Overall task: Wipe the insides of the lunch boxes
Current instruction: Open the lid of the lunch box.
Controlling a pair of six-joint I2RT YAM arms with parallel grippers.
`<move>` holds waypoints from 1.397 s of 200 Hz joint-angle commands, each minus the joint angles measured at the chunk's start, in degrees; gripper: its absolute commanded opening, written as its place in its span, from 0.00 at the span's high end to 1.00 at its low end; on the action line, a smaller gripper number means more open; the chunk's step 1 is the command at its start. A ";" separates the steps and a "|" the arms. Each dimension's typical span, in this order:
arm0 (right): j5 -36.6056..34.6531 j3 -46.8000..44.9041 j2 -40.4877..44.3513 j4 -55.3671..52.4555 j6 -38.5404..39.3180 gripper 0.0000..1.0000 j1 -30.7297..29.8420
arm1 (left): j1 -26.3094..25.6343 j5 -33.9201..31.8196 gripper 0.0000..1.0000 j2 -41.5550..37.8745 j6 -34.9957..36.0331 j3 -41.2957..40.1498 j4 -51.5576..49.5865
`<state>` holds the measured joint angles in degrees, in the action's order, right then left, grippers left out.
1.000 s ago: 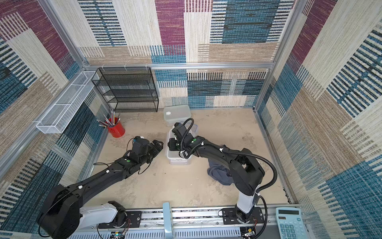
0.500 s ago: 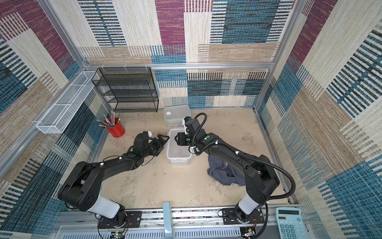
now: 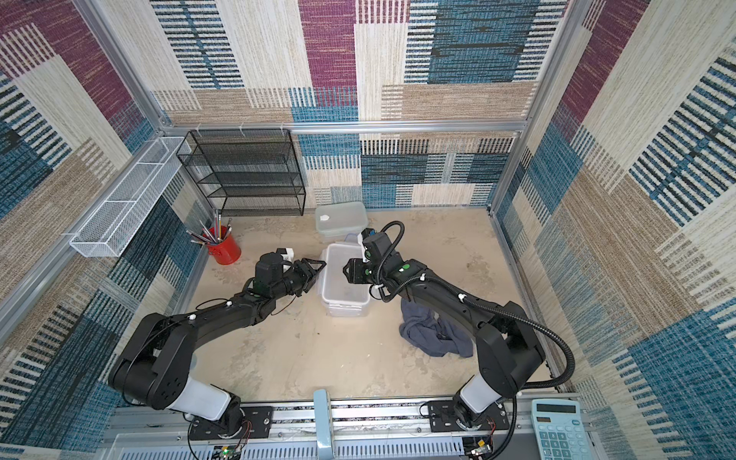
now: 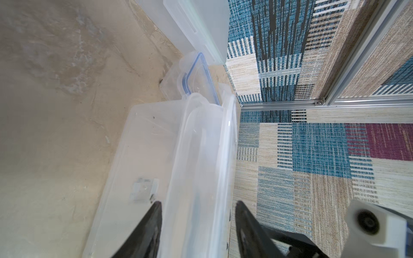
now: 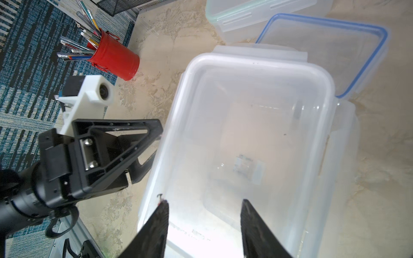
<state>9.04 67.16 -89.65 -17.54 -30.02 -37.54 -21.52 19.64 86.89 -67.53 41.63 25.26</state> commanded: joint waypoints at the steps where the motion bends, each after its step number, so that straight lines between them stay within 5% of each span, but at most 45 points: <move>1: 0.81 -0.35 0.27 1.78 -0.48 0.47 -0.08 | -0.10 -1.18 0.48 -0.81 2.75 0.71 -3.30; 35: 1.06 -0.66 -0.33 2.17 -0.48 0.47 -0.04 | -0.12 0.03 0.51 0.41 2.50 1.02 -3.12; 191: -0.63 -2.04 1.72 1.81 -1.31 0.46 0.02 | -0.13 -0.92 1.00 -2.32 2.71 0.76 -4.60; 279: -6.49 0.17 9.33 -1.84 0.87 0.46 0.44 | -0.41 2.73 1.00 -4.19 -0.44 2.21 0.00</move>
<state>5.78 66.76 -82.70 -18.09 -30.35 -37.32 -21.82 19.86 83.22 -65.65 42.85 21.30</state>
